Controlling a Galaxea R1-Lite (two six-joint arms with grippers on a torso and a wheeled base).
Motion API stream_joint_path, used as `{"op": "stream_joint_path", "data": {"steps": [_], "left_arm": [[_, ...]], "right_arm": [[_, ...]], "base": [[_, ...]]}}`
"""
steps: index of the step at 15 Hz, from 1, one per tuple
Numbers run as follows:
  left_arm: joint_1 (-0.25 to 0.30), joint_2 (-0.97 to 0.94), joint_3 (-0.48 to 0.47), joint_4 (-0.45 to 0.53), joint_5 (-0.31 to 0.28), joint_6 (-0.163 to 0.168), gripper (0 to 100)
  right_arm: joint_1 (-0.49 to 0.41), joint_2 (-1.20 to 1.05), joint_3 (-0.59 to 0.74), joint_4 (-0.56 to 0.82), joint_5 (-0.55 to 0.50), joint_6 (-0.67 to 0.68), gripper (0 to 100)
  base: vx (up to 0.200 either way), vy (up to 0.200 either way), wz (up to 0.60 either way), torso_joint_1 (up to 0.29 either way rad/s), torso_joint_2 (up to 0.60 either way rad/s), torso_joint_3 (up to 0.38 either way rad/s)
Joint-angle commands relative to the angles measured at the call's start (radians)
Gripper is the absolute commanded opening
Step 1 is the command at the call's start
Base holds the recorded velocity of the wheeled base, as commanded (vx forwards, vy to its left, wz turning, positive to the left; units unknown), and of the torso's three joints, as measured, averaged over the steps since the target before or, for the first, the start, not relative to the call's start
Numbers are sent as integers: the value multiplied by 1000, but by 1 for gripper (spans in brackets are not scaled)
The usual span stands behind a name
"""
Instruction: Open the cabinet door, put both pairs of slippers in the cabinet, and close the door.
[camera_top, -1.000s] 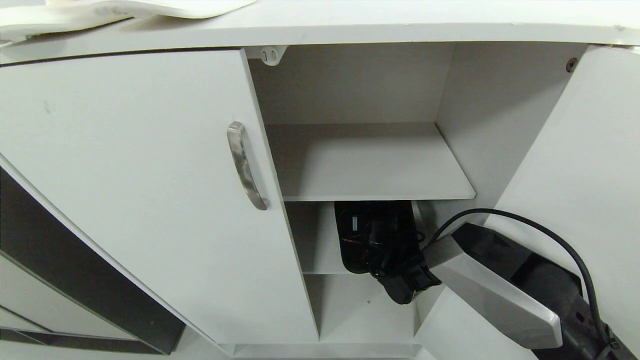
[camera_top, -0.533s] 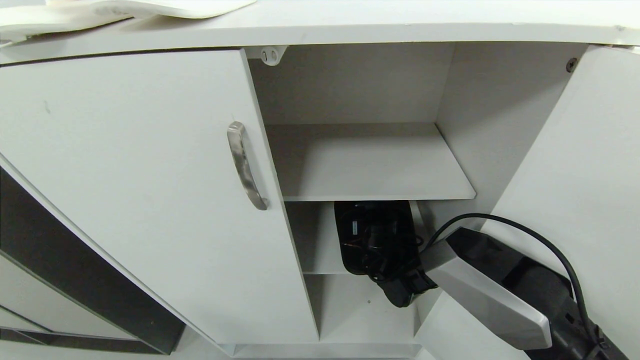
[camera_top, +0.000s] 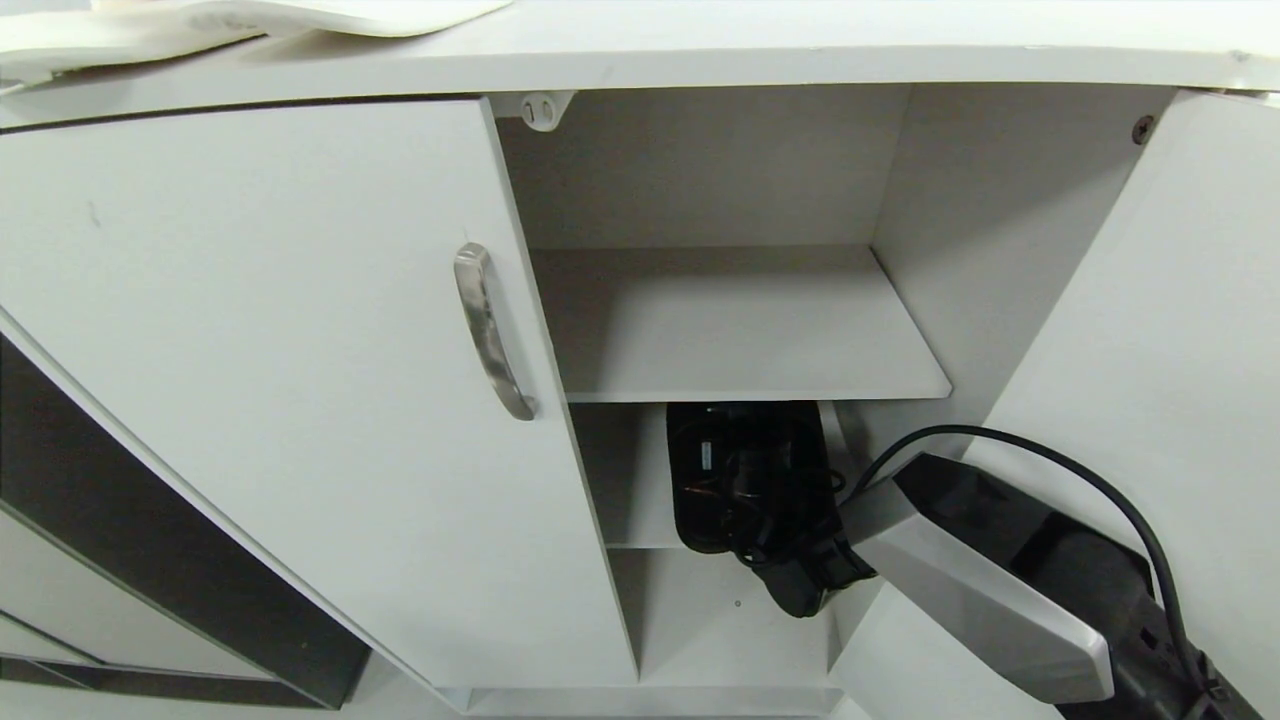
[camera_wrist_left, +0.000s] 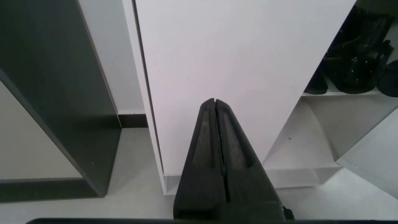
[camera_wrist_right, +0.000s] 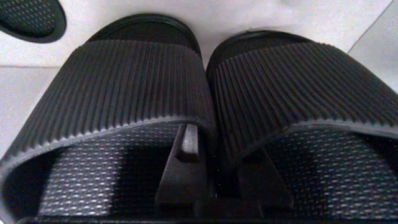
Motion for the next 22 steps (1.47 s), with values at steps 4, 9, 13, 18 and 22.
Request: {"op": "stream_joint_path", "data": {"steps": [4,9,13,18,22], "left_arm": [[0,1,0,0,0,0,0],[0,1,0,0,0,0,0],[0,1,0,0,0,0,0],[0,1,0,0,0,0,0],[0,2,0,0,0,0,0]], "right_arm": [[18,-46,123,-73,-7,0,0],[21,-77,169,-94,-7,0,0],[24,-72,173,-94,-7,0,100],[35,-88,245,-114,-7,0,100],[73,-187,432,-202,-7,-2,100]], "base": [[0,0,0,0,0,0],[0,0,0,0,0,0],[0,0,0,0,0,0],[0,0,0,0,0,0],[0,0,0,0,0,0]]}}
